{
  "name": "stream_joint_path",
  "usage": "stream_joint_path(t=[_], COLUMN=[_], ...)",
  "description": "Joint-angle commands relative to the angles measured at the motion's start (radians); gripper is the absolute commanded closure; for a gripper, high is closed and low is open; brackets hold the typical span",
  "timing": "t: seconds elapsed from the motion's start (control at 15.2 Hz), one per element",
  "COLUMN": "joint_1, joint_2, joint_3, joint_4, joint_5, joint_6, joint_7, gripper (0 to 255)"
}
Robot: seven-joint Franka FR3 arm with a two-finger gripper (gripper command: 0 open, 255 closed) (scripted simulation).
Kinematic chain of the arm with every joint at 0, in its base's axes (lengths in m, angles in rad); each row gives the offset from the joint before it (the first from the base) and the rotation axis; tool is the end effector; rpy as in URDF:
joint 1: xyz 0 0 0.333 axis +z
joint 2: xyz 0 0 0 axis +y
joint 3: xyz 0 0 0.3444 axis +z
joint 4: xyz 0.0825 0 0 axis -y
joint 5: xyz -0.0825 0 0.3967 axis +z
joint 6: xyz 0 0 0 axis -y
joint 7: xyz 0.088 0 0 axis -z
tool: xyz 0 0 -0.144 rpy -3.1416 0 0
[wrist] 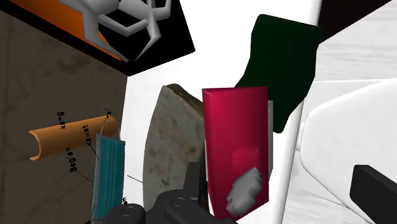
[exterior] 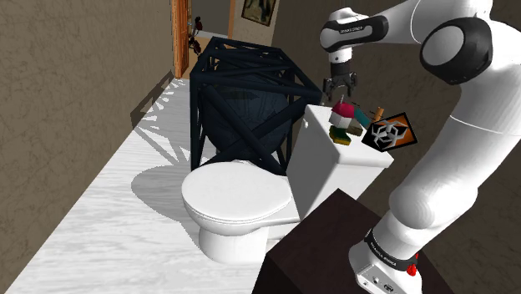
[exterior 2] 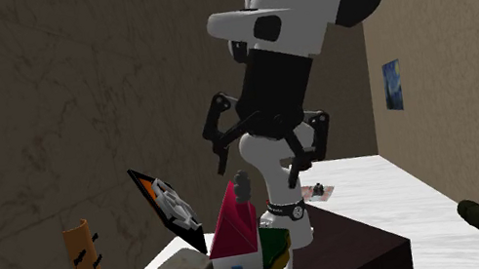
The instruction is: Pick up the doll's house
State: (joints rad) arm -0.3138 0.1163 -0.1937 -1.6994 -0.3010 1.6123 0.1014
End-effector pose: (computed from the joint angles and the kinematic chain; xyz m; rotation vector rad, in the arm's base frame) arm 0.4933 -0.3168 0.4988 2.7305 -0.7950 -0.3751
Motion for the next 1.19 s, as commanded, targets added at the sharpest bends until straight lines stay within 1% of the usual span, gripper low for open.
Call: stream_joint_path(t=[0.0,0.07,0.53,0.66,0.73,1.12], joint_1=[-0.018,-0.025,-0.027,-0.028,-0.028,-0.028], joint_2=[0.072,0.097,0.105,0.106,0.106,0.105], joint_3=[-0.017,-0.023,-0.023,-0.023,-0.024,-0.023], joint_4=[0.081,0.114,0.031,0.025,0.026,0.025], joint_5=[-0.010,-0.013,-0.013,-0.013,-0.013,-0.013], joint_6=[-0.012,-0.020,0.066,0.073,0.072,0.072], joint_7=[-0.005,-0.009,0.017,0.019,0.018,0.019], gripper=[0,0,0,0,255,255])
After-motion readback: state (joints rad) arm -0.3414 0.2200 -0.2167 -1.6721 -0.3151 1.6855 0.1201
